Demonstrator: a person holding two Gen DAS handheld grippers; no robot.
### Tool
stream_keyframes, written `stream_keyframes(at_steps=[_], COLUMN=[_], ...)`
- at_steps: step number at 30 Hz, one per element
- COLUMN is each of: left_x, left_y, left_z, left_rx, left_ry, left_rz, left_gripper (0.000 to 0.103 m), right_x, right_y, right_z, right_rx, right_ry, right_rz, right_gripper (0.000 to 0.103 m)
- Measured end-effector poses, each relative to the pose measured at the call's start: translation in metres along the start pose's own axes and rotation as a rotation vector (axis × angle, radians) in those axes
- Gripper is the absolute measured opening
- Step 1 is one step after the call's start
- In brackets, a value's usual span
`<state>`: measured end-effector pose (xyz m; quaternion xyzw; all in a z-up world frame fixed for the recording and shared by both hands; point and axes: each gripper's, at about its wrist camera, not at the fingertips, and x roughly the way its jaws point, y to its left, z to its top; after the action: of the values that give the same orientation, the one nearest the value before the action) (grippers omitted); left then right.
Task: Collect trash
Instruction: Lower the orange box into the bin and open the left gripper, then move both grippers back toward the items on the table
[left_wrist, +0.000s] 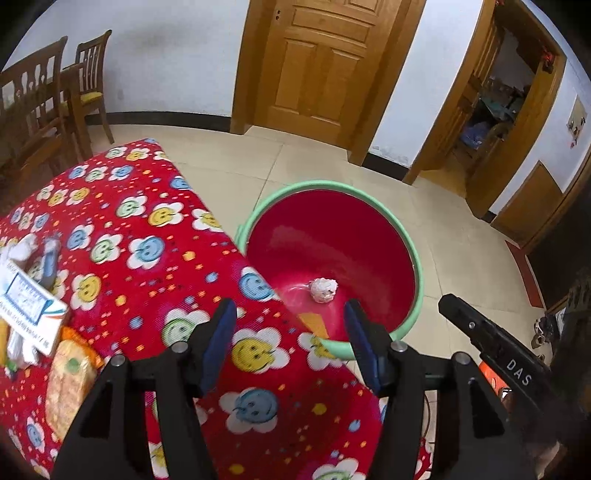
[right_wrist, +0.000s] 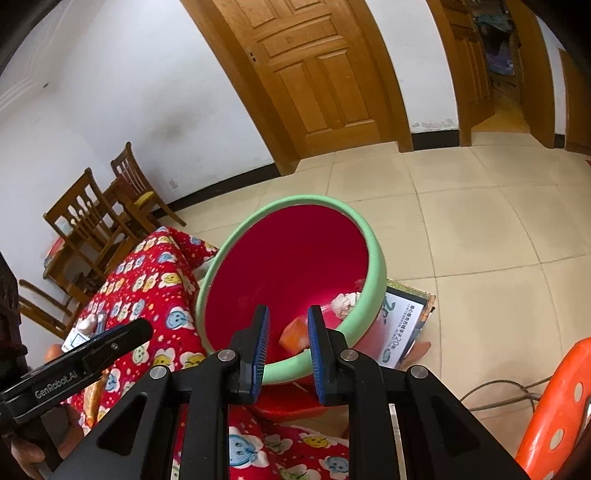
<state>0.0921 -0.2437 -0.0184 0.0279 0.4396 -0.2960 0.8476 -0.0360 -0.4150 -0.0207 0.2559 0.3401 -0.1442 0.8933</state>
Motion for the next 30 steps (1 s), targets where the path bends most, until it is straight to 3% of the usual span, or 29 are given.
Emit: stream_keyframes(at_steps=[11,30], left_x=[-0.036,-0.057], left_y=[0.035,0.119], left_z=[-0.015,-0.052], left_rx=[-0.053,-0.159], left_ry=[-0.030,0.021], left_rz=[0.062,0.246], left_gripper=[0.060,0.060], right_x=[-0.011,-0.014], right_y=[0.025,0.064], right_z=[-0.007,-0.022], right_rx=[-0.041,-0.113], right_ry=[-0.004,0.019], right_rz=[0.036,0.085], right_gripper=[0.039,0.045])
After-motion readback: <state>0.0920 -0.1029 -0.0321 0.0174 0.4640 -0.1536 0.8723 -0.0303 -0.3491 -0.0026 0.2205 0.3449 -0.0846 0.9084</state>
